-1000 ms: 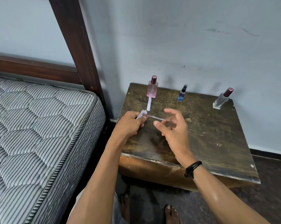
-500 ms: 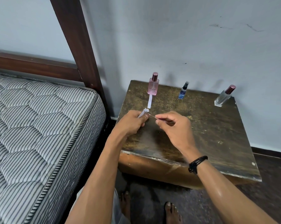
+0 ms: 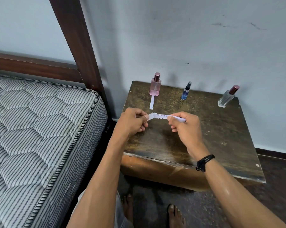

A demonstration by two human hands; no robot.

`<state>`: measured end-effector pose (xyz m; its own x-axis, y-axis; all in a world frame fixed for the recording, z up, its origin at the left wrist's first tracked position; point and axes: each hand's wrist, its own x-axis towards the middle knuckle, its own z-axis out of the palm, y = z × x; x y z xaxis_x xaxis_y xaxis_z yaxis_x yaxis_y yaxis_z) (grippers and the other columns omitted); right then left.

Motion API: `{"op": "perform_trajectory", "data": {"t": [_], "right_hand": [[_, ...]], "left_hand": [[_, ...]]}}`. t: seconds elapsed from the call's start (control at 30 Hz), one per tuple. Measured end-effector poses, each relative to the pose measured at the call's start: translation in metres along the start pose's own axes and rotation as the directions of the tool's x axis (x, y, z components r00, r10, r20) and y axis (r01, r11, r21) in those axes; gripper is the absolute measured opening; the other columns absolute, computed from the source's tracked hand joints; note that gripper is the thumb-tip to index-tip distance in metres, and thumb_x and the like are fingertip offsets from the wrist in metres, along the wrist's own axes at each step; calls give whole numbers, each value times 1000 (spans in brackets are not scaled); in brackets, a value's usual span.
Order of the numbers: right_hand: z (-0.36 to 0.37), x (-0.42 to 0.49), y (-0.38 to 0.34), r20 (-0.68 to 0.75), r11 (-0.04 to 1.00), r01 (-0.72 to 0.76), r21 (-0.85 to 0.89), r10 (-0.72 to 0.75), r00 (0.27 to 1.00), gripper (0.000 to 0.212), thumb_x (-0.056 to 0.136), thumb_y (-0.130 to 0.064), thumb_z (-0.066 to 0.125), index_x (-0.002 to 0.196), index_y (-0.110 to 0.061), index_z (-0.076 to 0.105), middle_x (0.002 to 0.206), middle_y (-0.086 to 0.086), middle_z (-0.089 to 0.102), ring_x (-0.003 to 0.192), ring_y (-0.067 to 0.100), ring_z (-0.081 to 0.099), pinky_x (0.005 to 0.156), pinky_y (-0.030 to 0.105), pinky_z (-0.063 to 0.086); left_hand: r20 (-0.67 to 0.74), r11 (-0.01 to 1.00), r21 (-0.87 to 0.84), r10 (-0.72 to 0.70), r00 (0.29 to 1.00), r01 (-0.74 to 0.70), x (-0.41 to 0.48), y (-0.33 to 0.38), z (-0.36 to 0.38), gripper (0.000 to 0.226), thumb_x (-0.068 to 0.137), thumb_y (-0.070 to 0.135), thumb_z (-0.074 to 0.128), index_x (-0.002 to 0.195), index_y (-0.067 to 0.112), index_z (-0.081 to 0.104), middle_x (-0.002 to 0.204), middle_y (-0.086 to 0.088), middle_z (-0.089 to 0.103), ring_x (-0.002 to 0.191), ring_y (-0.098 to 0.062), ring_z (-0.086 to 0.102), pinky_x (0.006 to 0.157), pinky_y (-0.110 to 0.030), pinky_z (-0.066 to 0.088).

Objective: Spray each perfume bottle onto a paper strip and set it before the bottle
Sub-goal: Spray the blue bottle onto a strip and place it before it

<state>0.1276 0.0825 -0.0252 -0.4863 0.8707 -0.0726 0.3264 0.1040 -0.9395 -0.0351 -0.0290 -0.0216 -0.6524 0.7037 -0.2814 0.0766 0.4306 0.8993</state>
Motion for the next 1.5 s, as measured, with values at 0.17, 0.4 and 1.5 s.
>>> {"op": "perform_trajectory", "data": {"t": [0.17,0.4,1.5], "right_hand": [[-2,1,-4,0,998,-64,22,64,998,13,92,-11,73,82,-17,79,76,1,75,69,9,67,69,29,62],[-33,15,-8,-224,967,-111,229,163,961,17,91,-1,69,81,-13,75,74,6,71,70,17,64,59,22,58],[-38,-12,-33,465,313,377,-872,288,837,79,88,-15,68,159,-25,35,143,-3,45,121,33,61,98,47,54]], "left_hand": [[-35,998,61,-12,999,14,0,0,6,12,97,17,66,87,12,71,64,-2,71,54,-15,63,62,-27,56],[-287,995,34,-75,955,89,8,-17,-21,17,96,25,64,80,23,70,62,3,73,57,-14,71,79,-44,63],[-230,910,361,297,927,-202,1,-1,5,4,88,27,72,89,28,69,71,13,58,85,-18,60,85,-41,53]]}}
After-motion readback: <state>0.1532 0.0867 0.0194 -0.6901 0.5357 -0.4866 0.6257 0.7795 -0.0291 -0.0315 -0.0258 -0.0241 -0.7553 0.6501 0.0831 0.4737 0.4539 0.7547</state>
